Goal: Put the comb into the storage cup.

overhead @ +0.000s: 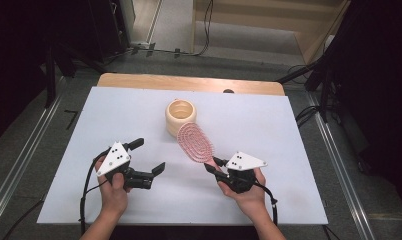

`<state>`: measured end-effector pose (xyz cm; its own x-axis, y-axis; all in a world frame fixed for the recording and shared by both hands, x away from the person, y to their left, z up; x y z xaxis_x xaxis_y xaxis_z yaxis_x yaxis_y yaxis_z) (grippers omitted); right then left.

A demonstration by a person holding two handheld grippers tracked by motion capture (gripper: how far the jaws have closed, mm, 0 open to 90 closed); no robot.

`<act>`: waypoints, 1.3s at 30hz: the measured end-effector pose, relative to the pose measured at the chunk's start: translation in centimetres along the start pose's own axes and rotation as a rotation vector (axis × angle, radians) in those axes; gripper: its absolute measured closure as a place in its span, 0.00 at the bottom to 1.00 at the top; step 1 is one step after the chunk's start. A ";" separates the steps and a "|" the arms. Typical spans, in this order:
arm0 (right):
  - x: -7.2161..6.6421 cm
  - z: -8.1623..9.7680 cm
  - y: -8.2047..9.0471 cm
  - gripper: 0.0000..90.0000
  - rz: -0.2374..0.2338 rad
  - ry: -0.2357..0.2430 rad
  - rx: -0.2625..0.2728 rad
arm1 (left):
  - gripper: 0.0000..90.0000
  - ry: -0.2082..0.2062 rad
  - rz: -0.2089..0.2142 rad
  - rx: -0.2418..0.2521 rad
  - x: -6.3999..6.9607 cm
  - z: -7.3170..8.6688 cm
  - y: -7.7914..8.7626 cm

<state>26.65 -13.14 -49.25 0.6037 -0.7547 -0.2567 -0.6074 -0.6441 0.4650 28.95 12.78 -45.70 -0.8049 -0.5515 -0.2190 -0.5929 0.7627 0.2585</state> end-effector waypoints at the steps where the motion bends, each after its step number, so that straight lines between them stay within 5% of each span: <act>1: -0.1 0.0 0.0 0.76 -0.001 0.001 0.003 | 0.00 0.002 0.007 0.003 0.2 -0.2 -0.2; 27: -1.5 0.0 -0.1 0.76 -0.005 0.052 0.072 | 0.00 0.091 0.130 0.075 1.8 -3.0 -4.0; 39: -2.4 0.1 -0.4 0.76 -0.019 0.078 0.101 | 0.05 0.156 0.177 0.070 2.6 -3.4 -5.1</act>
Point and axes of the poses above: each handheld gripper's, and its own axes: y roughly backward along the jaws, z roughly out of its underside, x roughly to its right, the point moved 5 cm from there along -y, roughly forward along the jaws, and after that the axes turned 15 degrees about -y, right-handed, at the moved point
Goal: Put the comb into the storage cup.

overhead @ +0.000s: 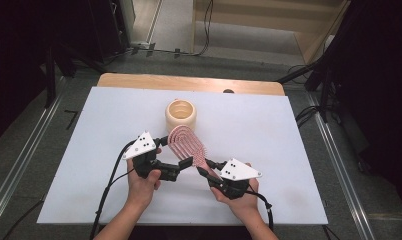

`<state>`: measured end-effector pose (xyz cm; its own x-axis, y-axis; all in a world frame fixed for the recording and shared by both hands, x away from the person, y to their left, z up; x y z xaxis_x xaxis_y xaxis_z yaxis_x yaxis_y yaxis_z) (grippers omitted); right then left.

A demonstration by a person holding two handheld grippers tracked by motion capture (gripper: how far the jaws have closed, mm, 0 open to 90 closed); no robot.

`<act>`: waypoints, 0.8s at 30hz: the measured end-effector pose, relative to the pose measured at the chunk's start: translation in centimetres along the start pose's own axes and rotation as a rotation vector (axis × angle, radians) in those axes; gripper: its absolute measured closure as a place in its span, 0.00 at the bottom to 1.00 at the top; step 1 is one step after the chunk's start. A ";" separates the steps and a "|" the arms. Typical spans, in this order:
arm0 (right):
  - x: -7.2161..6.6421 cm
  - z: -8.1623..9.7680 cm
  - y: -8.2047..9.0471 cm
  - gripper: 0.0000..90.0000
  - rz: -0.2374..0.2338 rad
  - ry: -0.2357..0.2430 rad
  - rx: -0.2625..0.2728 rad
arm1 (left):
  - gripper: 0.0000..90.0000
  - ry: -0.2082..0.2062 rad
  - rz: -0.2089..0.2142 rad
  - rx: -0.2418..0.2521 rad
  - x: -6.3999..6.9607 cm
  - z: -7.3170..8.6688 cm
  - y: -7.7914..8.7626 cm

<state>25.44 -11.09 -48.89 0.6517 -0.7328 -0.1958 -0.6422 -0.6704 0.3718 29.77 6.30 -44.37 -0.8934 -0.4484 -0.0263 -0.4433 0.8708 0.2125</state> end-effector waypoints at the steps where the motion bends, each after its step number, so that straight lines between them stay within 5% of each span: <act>1: -0.1 0.0 0.0 0.76 -0.003 0.000 -0.001 | 0.06 0.005 0.002 0.000 0.0 0.0 -0.1; 10: -0.5 0.1 -0.2 0.76 -0.001 0.018 0.008 | 0.19 0.059 0.012 -0.010 0.1 -0.1 -0.5; 14: -0.7 0.1 -0.2 0.76 0.003 0.019 0.019 | 0.36 0.084 0.015 -0.012 0.1 -0.1 -0.5; 24: -0.9 0.1 -0.3 0.76 0.015 0.028 0.028 | 0.44 0.103 0.032 -0.021 0.5 -0.1 -0.7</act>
Point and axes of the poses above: each handheld gripper's, and its own axes: y roughly backward along the jaws, z roughly out of its underside, x roughly to its right, the point moved 5 cm from there along -y, roughly forward along the jaws, and after that the axes turned 15 degrees about -y, right-handed, at the moved point
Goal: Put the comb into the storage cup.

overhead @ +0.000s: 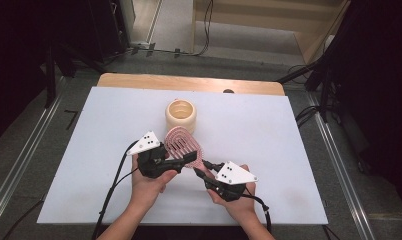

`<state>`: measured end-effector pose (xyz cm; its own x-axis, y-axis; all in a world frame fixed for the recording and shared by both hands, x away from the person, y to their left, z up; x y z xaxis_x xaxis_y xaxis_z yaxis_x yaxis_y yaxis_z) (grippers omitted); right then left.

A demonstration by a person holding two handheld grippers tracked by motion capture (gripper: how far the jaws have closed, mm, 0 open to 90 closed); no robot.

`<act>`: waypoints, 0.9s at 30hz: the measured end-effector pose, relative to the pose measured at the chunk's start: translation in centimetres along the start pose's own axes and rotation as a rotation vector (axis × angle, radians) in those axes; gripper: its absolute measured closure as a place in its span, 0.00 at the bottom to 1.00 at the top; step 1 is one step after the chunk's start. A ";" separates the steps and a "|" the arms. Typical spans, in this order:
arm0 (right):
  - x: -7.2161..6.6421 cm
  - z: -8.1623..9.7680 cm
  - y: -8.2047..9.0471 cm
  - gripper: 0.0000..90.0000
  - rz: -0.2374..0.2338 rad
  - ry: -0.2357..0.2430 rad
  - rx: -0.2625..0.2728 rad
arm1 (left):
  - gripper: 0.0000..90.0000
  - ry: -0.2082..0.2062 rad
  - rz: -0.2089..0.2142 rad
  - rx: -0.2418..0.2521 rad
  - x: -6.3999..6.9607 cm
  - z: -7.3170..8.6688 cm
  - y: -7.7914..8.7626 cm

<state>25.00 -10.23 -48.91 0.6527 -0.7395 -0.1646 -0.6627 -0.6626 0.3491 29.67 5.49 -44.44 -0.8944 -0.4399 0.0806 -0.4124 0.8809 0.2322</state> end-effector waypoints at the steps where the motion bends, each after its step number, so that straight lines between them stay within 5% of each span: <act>1: 0.0 0.0 0.0 0.76 0.002 0.003 0.002 | 0.45 0.006 0.003 0.002 0.0 0.0 0.0; 27: 0.0 0.2 -0.1 0.76 0.016 0.015 0.015 | 0.66 0.107 0.114 0.006 -0.4 -0.1 0.1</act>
Point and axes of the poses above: each handheld gripper's, and its own axes: y roughly backward along the jaws, z roughly out of its underside, x roughly to its right, the point moved 5 cm from there along -y, roughly forward along the jaws, and after that the axes turned 15 degrees about -y, right-handed, at the moved point
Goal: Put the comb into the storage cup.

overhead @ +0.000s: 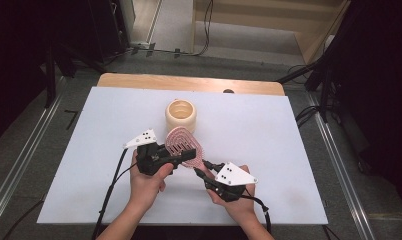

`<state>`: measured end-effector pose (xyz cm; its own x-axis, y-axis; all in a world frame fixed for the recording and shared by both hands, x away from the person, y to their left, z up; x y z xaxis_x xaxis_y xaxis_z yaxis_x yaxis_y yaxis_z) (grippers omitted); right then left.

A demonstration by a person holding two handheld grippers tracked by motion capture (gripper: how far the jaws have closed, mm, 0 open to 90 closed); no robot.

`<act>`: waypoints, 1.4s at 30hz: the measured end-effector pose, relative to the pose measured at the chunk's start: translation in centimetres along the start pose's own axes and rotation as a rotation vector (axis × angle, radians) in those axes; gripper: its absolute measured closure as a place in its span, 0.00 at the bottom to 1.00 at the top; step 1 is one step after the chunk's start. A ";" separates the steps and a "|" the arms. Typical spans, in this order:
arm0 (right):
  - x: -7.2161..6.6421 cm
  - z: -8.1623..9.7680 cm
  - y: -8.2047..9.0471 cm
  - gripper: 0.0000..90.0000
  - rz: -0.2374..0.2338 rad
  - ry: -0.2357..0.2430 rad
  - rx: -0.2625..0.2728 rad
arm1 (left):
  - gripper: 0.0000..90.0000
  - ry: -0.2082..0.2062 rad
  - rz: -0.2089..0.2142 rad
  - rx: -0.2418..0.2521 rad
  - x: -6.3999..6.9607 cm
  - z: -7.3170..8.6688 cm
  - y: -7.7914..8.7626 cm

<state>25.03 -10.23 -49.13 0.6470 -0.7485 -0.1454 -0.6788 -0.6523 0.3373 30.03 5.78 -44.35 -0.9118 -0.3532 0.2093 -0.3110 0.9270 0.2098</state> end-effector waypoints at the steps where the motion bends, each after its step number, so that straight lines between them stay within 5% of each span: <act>1: 0.0 0.0 0.0 0.76 0.000 0.001 0.002 | 0.67 0.004 0.008 0.003 0.0 0.0 0.0; 10: -0.3 0.2 -0.4 0.75 0.000 0.018 0.011 | 0.71 -0.039 0.018 0.012 0.3 -0.3 0.4; 15: -0.4 -0.2 -0.8 0.46 -0.013 0.022 0.050 | 0.71 -0.058 -0.008 -0.003 0.1 -0.5 0.7; 18: -0.1 0.0 -1.3 0.42 -0.017 0.042 0.046 | 0.71 -0.069 -0.020 -0.006 0.0 -0.6 0.8; 21: 0.2 0.2 -1.2 0.37 -0.016 -0.006 0.016 | 0.71 -0.085 -0.032 -0.012 -0.1 -0.8 1.0; 28: 0.8 -0.1 0.0 0.00 -0.087 -0.085 0.029 | 0.71 -0.090 -0.063 -0.008 -0.6 -1.1 1.3; 42: 3.6 0.6 2.1 0.00 -0.026 -0.116 0.056 | 0.71 -0.100 -0.070 -0.022 -1.1 -1.6 1.6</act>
<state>25.73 -14.42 -49.51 0.6221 -0.7382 -0.2609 -0.6828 -0.6746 0.2805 30.92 7.45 -42.67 -0.9106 -0.4018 0.0969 -0.3701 0.8971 0.2413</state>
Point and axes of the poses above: each handheld gripper's, and its own axes: y roughly backward along the jaws, z roughly out of its underside, x roughly to its right, the point moved 5 cm from there along -y, roughly forward along the jaws, and after that the axes turned 15 degrees about -y, right-handed, at the moved point
